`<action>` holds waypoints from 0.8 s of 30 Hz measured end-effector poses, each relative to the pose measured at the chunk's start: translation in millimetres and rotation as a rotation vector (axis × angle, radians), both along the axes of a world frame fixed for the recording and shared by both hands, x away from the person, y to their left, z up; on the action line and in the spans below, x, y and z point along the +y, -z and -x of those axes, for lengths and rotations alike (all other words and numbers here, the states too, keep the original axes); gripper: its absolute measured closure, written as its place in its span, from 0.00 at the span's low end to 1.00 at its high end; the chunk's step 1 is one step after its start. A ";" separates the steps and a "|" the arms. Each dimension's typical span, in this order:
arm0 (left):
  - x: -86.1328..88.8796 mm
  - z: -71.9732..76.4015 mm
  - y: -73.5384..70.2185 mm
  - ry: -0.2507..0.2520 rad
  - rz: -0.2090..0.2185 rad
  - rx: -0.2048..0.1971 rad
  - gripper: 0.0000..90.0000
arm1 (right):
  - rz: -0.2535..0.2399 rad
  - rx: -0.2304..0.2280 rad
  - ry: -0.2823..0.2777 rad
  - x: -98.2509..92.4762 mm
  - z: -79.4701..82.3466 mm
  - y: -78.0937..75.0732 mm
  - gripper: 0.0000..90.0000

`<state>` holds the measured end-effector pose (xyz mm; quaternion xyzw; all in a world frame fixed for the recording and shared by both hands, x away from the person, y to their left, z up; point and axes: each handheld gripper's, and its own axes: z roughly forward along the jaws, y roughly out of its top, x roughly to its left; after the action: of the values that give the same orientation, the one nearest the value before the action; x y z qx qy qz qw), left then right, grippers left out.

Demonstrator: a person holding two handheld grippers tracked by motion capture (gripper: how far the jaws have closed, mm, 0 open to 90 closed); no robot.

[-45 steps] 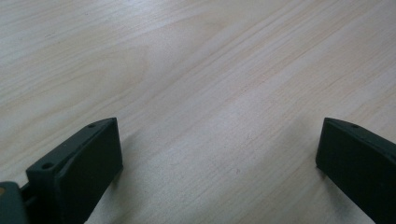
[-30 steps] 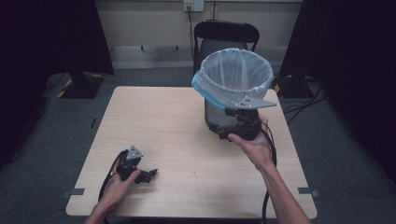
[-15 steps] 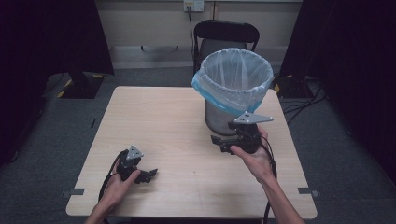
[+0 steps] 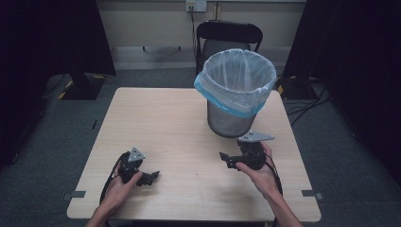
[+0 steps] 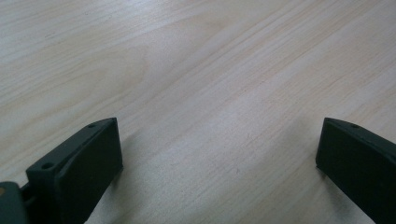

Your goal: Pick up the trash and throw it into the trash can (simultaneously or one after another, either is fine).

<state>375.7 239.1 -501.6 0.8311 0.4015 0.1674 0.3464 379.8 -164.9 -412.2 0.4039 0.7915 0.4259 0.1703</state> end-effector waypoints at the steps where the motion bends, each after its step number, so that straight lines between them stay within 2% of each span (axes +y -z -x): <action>1: 0.0 0.0 0.0 0.000 0.000 0.000 0.00 | 0.000 0.000 0.000 0.0 0.0 0.0 0.17; 2: 0.0 0.0 0.0 0.000 0.000 0.000 0.00 | 0.006 0.015 0.006 -1.0 1.7 7.2 0.17; 4: 0.0 0.0 0.0 0.000 0.000 0.000 0.00 | 0.015 0.018 0.013 -1.0 3.7 14.9 0.17; 5: 0.0 0.0 0.0 0.000 0.000 0.000 0.00 | 0.015 0.018 0.013 -1.0 3.7 14.9 0.17; 8: 0.0 0.0 0.0 0.000 0.000 0.000 0.00 | 0.036 0.052 0.027 -1.7 5.5 31.3 0.18; 10: 0.0 0.0 0.0 0.000 0.000 0.000 0.00 | 0.045 0.069 0.033 -3.0 5.6 38.0 0.22; 19: -0.2 0.1 0.1 -0.001 0.002 0.000 0.00 | 0.081 0.126 0.067 -4.9 4.3 62.9 0.19; 23: 0.0 0.0 0.0 0.000 0.001 0.000 0.00 | 0.088 0.141 0.081 -4.9 3.3 67.0 0.19; 24: 0.0 0.0 0.0 0.000 0.001 0.000 0.00 | 0.102 0.139 0.086 -4.0 2.6 68.8 0.18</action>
<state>375.7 239.1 -501.6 0.8310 0.4015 0.1672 0.3469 377.2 -168.9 -481.0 0.4568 0.8040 0.3484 0.1534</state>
